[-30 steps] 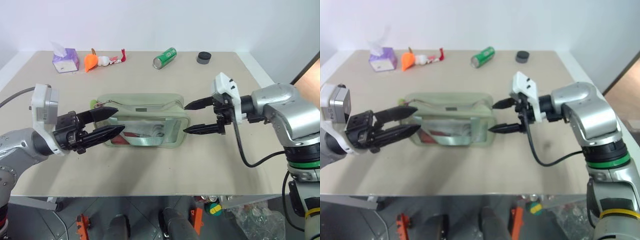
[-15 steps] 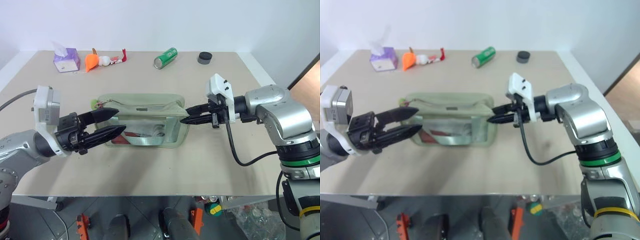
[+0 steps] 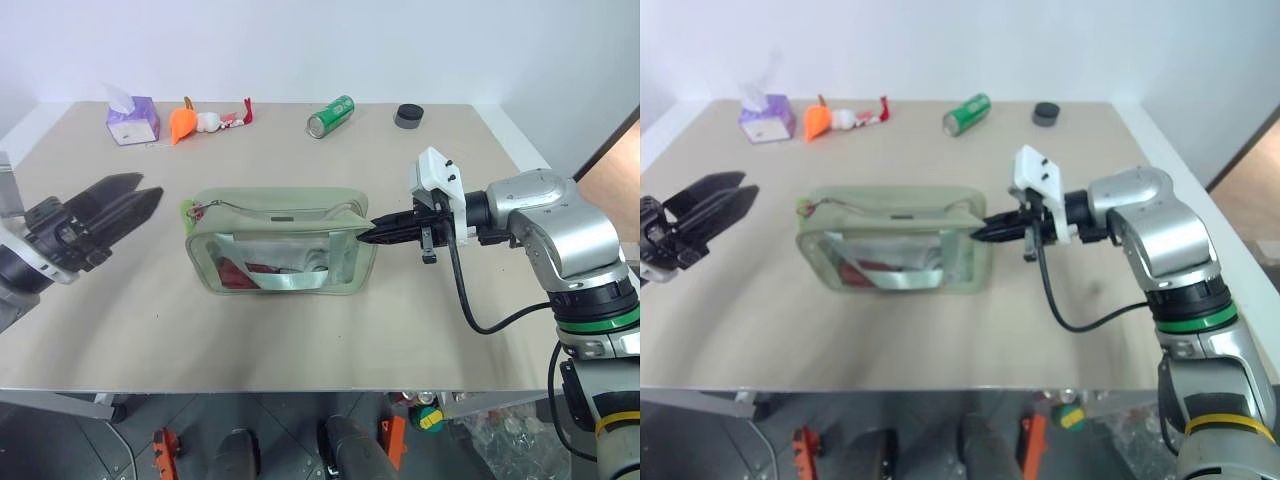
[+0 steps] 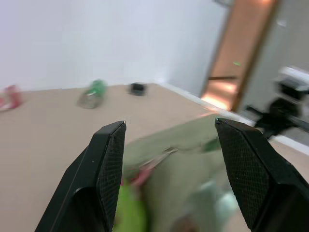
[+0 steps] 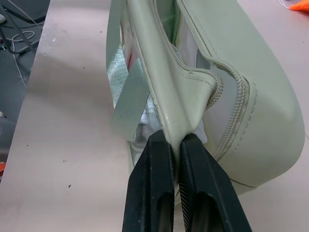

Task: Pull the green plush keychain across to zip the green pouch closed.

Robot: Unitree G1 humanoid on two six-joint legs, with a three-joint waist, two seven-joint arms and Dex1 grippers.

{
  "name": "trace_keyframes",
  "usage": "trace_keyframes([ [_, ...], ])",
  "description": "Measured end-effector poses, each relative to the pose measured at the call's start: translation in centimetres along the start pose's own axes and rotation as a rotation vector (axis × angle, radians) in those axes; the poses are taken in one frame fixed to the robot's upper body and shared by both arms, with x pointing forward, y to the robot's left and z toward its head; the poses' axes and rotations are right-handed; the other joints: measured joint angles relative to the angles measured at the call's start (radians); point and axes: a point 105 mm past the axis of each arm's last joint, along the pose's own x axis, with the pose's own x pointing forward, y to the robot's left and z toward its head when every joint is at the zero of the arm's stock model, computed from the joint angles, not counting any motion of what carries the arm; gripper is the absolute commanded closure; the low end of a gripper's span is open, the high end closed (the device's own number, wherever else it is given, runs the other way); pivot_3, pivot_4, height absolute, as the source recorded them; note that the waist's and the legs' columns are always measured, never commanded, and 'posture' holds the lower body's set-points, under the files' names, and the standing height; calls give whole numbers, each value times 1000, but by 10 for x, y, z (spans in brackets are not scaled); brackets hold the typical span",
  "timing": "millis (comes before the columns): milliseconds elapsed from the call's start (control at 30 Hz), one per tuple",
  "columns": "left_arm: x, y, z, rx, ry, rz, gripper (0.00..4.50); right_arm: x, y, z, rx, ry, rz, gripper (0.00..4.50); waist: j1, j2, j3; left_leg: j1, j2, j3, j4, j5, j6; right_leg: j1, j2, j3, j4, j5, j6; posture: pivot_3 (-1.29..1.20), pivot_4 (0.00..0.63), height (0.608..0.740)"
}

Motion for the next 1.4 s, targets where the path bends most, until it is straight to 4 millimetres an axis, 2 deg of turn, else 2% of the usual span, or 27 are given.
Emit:
trace_keyframes([
  [100,-5,16,-15,-43,25,72,1421,0,0,0,-1,4,-4,4488,0,0,0,0,0,0,0,0,0,0,0,-1,0,0,0,0,150,740],
  [400,-1,34,-50,-119,95,156,1421,2,0,-2,5,4,-7,4488,0,0,0,0,0,-1,0,0,0,0,0,-1,0,1,-1,0,150,740],
  [500,4,38,-52,-138,90,159,1421,2,1,-3,8,6,-10,4488,0,-1,0,0,0,-1,0,0,0,0,0,-1,0,1,-1,0,150,740],
  [833,26,32,-71,-168,160,83,1421,3,3,-5,18,11,-31,4488,-1,-1,0,0,0,-1,0,0,0,0,0,-1,0,1,-1,0,150,740],
  [1067,31,35,-79,-175,177,87,1421,2,4,-6,33,12,-41,4488,-1,-1,-1,0,0,-1,0,0,0,0,0,-1,0,1,-1,0,150,740],
  [1400,39,32,-78,-184,155,64,4440,1,5,-6,29,18,-49,4500,-1,-1,-1,0,0,-1,0,0,0,0,0,-1,0,1,-1,0,150,740],
])
